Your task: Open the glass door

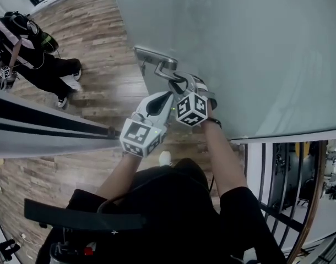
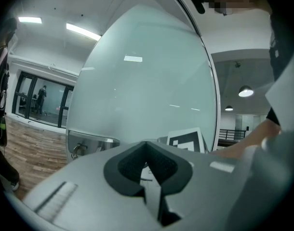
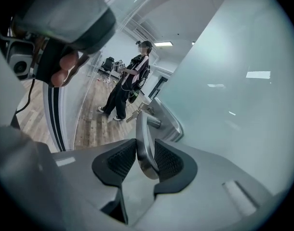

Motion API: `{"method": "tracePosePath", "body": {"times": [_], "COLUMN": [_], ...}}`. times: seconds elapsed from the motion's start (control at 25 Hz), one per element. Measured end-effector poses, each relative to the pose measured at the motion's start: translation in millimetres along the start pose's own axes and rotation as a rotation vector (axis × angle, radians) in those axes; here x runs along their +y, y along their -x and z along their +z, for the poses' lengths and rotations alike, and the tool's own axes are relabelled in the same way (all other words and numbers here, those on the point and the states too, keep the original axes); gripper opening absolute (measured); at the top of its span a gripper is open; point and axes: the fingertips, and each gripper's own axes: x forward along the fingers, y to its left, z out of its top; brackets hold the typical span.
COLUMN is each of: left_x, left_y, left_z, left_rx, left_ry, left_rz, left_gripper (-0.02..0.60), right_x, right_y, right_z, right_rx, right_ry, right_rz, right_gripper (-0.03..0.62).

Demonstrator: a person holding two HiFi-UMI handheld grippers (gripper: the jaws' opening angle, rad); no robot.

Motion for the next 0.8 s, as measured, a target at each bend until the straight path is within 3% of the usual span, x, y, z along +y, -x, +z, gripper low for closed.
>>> {"method": "tracePosePath", "body": {"times": [0.36,0.8], "left_x": [8,26], "left_y": [-18,-58], "left_z": [3,5], "left_rx": [0.009,0.012], "left_ry": [0.005,0.01], "left_rz": [-0.019,0.019], "left_gripper": [-0.001,0.0], "right_x": [-28,-54], "right_y": [-16,-37], "right_z": [-5,-13], "right_rx": [0.013,0.0], "right_ry": [-0.018,-0.03], "right_rz": [0.035,0.09], "right_gripper": [0.109,0.091]}}
